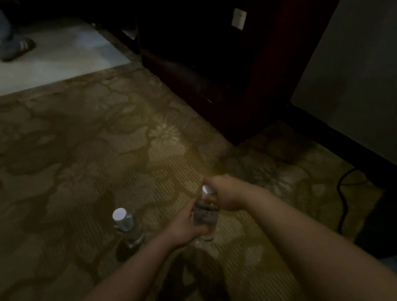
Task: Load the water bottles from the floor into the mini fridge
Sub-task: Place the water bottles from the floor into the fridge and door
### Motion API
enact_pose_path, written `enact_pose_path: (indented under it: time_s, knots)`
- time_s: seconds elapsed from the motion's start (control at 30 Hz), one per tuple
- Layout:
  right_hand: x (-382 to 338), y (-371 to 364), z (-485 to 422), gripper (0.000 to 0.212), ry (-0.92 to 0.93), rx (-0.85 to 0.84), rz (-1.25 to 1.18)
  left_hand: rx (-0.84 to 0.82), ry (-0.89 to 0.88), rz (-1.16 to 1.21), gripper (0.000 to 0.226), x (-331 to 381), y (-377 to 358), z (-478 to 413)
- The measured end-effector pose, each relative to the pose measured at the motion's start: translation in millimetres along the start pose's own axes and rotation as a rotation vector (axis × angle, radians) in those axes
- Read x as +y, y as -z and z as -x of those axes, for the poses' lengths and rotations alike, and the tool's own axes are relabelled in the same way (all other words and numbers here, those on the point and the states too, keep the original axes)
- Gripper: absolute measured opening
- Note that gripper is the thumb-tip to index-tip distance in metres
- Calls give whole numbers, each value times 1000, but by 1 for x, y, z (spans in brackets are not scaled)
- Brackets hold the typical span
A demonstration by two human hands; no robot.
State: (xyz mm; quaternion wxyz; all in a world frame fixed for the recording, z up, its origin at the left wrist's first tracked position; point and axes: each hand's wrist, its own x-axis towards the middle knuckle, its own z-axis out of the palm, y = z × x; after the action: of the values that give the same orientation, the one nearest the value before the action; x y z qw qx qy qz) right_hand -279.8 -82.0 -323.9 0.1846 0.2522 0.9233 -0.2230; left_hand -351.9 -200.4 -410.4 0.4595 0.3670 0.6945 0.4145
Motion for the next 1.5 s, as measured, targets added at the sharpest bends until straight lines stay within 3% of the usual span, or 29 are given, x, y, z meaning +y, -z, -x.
enact_pose_path:
  time_s: [0.27, 0.5, 0.7, 1.0, 1.23, 1.4, 1.5]
  knots:
    - [-3, 81, 93, 29, -40, 171, -20, 44, -156, 95, 48, 79, -27, 22]
    - [16, 95, 216, 25, -41, 674, -413, -23, -353, 76, 43, 174, -72, 66]
    - [35, 94, 301, 28, -187, 945, -353, -97, -475, -14, 57, 235, -130, 95]
    - [79, 81, 411, 31, -410, 1049, -500, -321, -529, -121, 37, 298, -230, 129]
    - [130, 59, 463, 33, -517, 1132, -640, -526, -436, -101, 32, 317, -312, 132]
    - [175, 44, 469, 34, -616, 1190, -675, -546, -409, -184, 41, 316, -365, 108]
    - [203, 39, 459, 34, -676, 1210, -684, -451, -406, -330, 62, 303, -392, 78]
